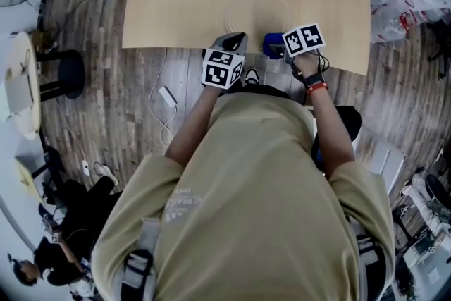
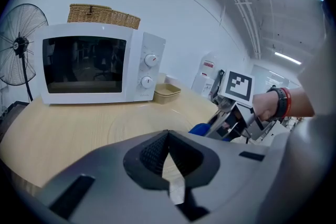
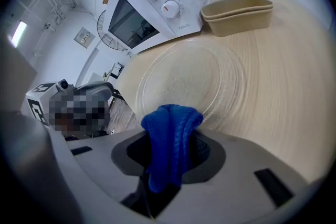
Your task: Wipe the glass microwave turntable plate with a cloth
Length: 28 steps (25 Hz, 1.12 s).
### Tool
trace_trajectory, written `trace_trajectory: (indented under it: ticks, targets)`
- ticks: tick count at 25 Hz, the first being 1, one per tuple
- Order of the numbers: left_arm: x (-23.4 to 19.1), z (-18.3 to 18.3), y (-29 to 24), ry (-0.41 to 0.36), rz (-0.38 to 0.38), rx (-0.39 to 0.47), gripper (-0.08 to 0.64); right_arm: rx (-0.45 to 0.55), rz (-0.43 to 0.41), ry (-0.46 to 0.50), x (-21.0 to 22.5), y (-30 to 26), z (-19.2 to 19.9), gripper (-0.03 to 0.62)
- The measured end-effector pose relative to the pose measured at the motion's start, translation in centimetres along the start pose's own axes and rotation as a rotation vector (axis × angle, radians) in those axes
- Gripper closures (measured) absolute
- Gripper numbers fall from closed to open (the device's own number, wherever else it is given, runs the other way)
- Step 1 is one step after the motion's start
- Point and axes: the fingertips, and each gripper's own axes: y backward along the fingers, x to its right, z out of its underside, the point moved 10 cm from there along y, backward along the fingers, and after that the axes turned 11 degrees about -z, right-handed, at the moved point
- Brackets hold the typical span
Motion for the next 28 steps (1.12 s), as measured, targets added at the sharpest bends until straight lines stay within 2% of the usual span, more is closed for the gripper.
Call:
trace_trajectory:
  ticks: [9,14,18,23,28]
  targets:
    - [0.0,-0.3,0.7,0.008,-0.013,0.009,0.541,-0.009,0.047,0.006,0.8,1.7,0.6,0.456]
    - [-0.4,-0.5,0.8,0.031,-0.022,0.018,0.541,-0.007,0.034,0.058,1.4,2.4,0.3,0.456]
    - [-0.2,-0.4,1.2,0.039,-0.030,0.017,0.541,0.003,0.061,0.082,2.1,3.7,0.7,0.456]
    - [-0.5,-0.9,1.8,0.047,-0.044,0.015,0.541,0.135,0.047,0.063,1.8,6.0,0.4,0.451]
    - [-1.5,-2.5,2.7,0.042,-0.042,0.040,0.541,0.301,0.024,0.100,-1.1,7.5,-1.2,0.443]
